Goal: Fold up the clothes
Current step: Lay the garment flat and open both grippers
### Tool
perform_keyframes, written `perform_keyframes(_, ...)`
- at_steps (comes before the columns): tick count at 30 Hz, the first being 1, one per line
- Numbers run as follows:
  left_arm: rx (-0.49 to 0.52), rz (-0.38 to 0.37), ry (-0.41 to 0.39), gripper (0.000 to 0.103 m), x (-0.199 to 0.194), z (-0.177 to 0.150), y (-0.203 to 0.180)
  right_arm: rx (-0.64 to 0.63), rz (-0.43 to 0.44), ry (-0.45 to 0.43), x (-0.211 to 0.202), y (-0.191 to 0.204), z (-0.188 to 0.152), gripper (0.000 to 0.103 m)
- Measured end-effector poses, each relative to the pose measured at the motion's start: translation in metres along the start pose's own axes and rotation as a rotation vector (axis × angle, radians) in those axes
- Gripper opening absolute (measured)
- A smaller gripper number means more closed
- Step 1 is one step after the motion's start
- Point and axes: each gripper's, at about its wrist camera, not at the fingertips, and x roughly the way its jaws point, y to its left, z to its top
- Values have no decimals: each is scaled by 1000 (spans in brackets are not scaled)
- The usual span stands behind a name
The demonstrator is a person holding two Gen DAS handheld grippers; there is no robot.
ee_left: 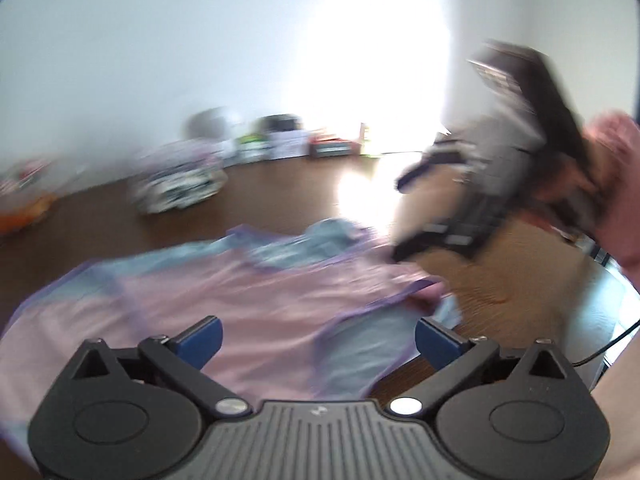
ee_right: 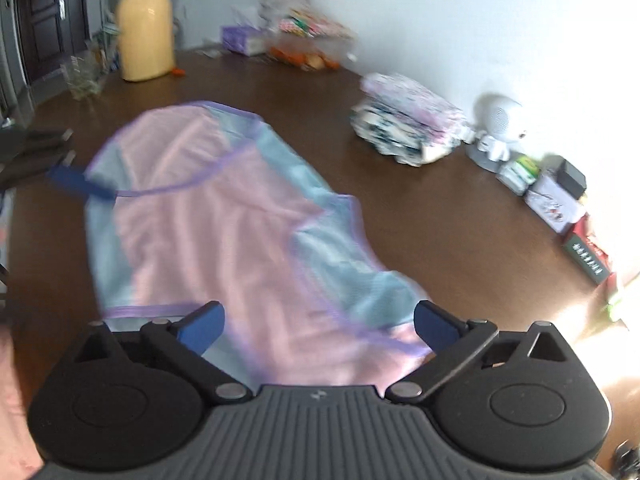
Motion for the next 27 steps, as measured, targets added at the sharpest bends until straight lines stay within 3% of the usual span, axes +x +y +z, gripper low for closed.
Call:
perform_keyframes(6, -118, 92, 38, 101, -27, -36, 85, 187, -64, -73, 5, 53, -36, 103)
perform_keyframes(10, -67, 104, 99, 93, -27, -48, 115, 282, -56, -87, 11, 78, -49, 102)
perform_keyframes(11, -43, 110, 121, 86, -24, -50, 120, 266, -51, -75, 14, 87, -47, 102)
perform_keyframes(16, 17, 105, 194, 68, -14, -65, 143, 161, -30, -3, 36, 125, -34, 84)
perform_keyframes(20, 31, 77, 173, 65, -13, -69, 153, 164, 12, 21, 46, 135, -28, 80)
perform_keyframes(25, 99, 28, 166, 64, -15, -63, 157, 174, 67, 46, 58, 145, -22, 59)
perform_keyframes(27, 113, 2, 188, 55, -11, -62, 160, 183, 74, 50, 61, 146, -21, 53)
